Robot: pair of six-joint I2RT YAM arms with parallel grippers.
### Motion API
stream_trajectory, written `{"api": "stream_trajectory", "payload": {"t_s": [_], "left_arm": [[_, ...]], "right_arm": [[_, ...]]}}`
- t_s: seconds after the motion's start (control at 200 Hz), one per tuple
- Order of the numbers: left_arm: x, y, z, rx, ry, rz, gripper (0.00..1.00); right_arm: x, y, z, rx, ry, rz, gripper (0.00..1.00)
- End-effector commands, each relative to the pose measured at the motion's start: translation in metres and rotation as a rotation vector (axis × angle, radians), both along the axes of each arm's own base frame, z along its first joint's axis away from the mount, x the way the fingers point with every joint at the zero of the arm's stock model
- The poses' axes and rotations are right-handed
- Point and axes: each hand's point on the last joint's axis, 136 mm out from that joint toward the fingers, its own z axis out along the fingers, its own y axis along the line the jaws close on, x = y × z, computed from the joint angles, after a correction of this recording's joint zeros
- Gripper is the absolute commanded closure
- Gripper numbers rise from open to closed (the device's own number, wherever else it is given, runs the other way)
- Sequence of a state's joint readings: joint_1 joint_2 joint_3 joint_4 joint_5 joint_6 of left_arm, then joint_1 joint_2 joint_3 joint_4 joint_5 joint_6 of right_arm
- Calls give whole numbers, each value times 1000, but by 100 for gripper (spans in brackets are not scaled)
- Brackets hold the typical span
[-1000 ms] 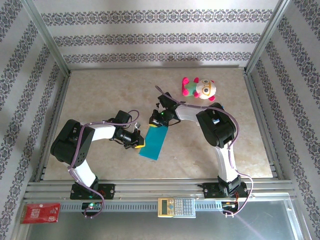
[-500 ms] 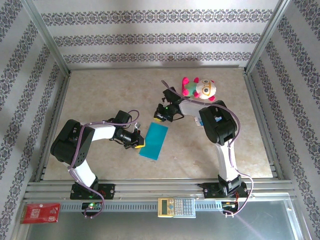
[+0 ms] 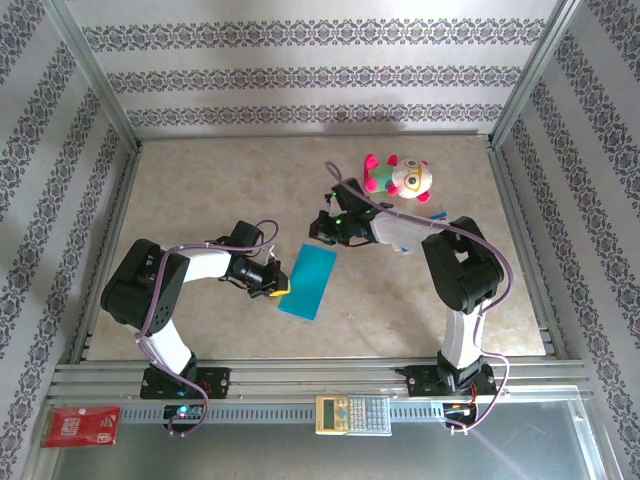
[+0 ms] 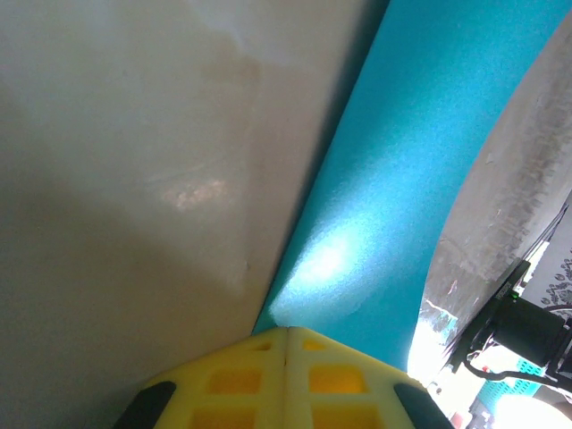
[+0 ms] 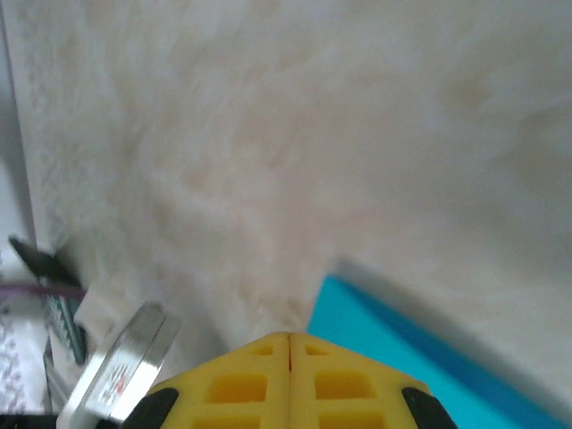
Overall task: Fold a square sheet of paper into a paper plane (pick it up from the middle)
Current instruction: First fold the paper in half at the center of the table.
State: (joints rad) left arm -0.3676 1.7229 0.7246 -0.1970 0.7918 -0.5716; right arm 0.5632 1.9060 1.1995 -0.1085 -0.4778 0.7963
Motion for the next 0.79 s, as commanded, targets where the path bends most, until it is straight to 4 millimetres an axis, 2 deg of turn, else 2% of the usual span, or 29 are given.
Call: {"api": "stream_trajectory", "payload": {"t_s": [0.0,0.18,0.275,0.555,0.645,0.789], "left_arm": [[-63,40,-58,269,202,-30,100],[-63,39,-58,267,199,-30,100],[-62,39,-57,266,197,-31,100],[-55,33,-47,229,171,-17,100],[-47,26,-36,196,143,-1,93],[-25,11,-4,114,64,15,81]], "right_arm": [[-21,19,-8,30,32,39,96],[-33,42,-30,45,81,70,96],[-36,48,-42,36,101,84,96],[-43,25,-74,-34,149,64,96],[-47,18,-80,-53,157,64,96],[-51,14,-87,-65,165,77,97]]}}
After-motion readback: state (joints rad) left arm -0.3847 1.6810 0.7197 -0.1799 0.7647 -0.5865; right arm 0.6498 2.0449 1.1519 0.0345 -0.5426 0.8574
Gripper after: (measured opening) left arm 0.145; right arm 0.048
